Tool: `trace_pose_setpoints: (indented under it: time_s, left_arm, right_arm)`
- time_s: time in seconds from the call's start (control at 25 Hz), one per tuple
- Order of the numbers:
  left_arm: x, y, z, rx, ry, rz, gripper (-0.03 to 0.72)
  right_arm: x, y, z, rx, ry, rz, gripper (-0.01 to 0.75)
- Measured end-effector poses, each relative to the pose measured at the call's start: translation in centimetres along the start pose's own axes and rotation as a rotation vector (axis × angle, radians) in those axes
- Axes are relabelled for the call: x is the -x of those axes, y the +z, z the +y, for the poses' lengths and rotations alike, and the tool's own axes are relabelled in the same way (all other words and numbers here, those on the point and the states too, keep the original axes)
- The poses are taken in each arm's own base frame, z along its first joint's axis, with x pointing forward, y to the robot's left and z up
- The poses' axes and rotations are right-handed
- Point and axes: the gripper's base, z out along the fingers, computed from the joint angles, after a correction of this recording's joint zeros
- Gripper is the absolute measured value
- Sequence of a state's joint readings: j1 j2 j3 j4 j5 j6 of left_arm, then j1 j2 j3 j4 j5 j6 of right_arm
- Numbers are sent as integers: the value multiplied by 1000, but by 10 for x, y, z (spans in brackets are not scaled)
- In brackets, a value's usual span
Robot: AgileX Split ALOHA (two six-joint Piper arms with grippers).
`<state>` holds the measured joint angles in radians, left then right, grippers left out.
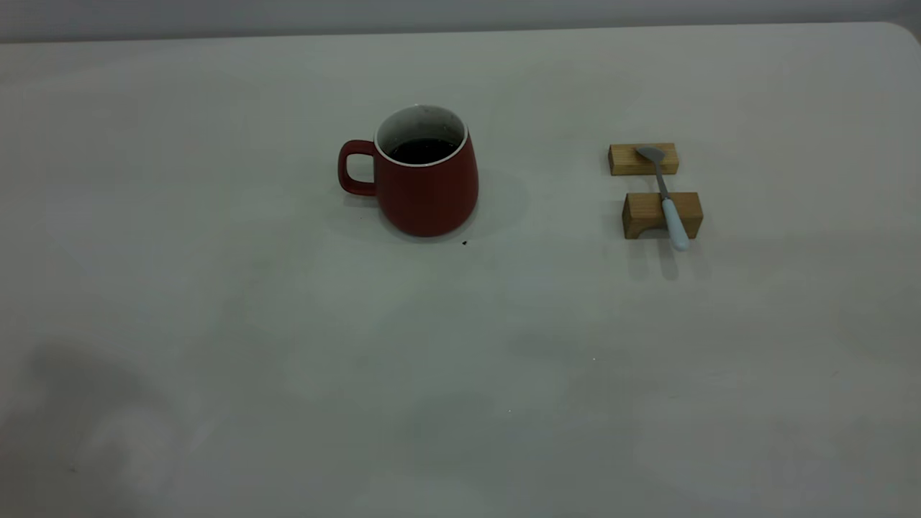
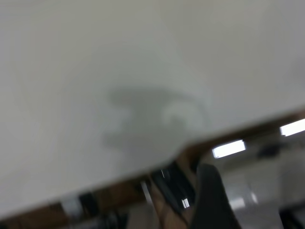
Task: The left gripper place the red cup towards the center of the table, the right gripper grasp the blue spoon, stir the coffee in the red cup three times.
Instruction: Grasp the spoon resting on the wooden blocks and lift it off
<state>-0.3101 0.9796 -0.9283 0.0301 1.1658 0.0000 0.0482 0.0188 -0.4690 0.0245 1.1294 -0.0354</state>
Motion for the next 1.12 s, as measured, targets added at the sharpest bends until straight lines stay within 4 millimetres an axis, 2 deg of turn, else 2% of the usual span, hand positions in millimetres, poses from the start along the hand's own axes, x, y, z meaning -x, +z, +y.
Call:
trace_pose_setpoints:
  time_s: [0.12,0.2,0.4,0.8,0.96,1.12]
  left_arm:
    - [-46,22,-3,-18,-3,31,558]
    - [-71,31,-4,-20,-5,5,558]
    - [-115,34,-5,-20,4,-143,558]
    - [-161,16,-6,-29,-10,-473,558]
    - [-175,13,-6,-10,-40,-566,558]
    - [-179,12,-8,48,-125,-589,558]
  right_arm:
    - [0,0,0,0,0,0,237]
    - [0,0,0,0,0,0,237]
    - [0,0,0,0,0,0,237]
    - [0,0,0,0,0,0,237]
    - [0,0,0,0,0,0,237]
    - [0,0,0,0,0,0,237]
